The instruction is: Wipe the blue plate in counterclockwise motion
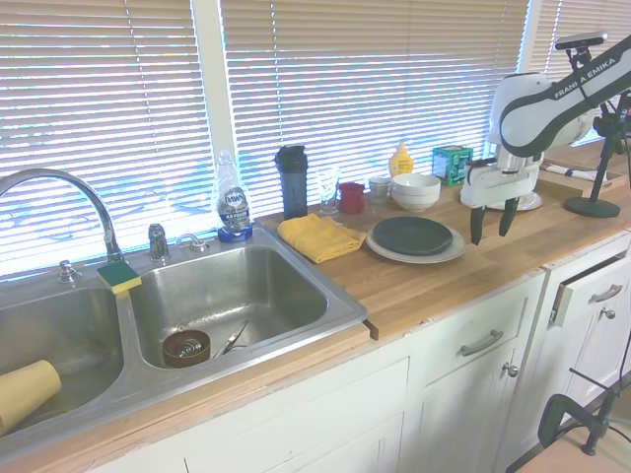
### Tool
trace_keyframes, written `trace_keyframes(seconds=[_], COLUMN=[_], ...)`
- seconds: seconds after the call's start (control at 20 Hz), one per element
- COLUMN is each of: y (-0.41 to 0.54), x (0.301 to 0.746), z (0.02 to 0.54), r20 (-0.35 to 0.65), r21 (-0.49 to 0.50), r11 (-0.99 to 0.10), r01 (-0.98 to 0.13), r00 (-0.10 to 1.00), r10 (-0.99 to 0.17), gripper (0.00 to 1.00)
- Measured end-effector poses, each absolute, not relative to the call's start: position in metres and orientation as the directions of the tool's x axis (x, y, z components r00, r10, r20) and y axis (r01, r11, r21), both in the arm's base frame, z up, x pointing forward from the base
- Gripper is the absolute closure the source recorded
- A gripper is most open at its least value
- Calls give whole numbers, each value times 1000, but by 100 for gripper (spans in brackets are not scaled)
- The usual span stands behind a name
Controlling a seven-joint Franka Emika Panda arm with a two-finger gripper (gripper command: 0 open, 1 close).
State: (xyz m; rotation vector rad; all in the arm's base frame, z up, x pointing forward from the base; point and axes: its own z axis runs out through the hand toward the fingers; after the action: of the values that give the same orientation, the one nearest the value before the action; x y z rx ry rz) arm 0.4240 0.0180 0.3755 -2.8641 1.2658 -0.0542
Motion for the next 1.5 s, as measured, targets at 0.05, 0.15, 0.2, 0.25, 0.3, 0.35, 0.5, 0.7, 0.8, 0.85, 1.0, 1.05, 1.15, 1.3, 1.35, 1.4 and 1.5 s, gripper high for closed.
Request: trace_keyframes(seconds=[0.05, 0.15, 0.2, 0.25, 0.3, 0.35, 0.5, 0.7, 0.8, 0.85, 1.0, 1.05, 1.15, 1.3, 1.35, 1.4, 1.5], y=[18, 18, 19, 21, 25, 30, 45, 71, 86, 94, 118, 126, 142, 164, 171, 178, 194], x=[424, 425, 427, 429, 431, 433, 436, 442, 445, 446, 449, 449, 450, 455, 458, 460, 464], z=[375, 377, 381, 384, 389, 393, 401, 411, 417, 421, 432, 435, 442, 451, 454, 456, 461], r20=[27, 31, 36, 38, 40, 48, 66, 89, 96, 100, 109, 111, 114, 119, 127, 135, 146], r21=[-22, -24, -26, -25, -23, -26, -29, -32, -37, -40, -48, -48, -51, -54, -55, -52, -51], r11=[-673, -675, -678, -680, -683, -688, -710, -739, -755, -762, -785, -793, -808, -830, -837, -846, -862], r01=[-739, -737, -735, -732, -730, -725, -703, -673, -654, -646, -618, -608, -587, -555, -544, -531, -504], r00=[673, 674, 677, 679, 682, 687, 708, 734, 750, 756, 778, 786, 800, 822, 828, 835, 850], r10=[-739, -738, -735, -733, -731, -725, -703, -673, -654, -647, -619, -609, -589, -557, -546, -533, -506], gripper=[0, 0, 0, 0, 0, 0, 0, 0, 0, 0, 0, 0, 0, 0, 0, 0, 0])
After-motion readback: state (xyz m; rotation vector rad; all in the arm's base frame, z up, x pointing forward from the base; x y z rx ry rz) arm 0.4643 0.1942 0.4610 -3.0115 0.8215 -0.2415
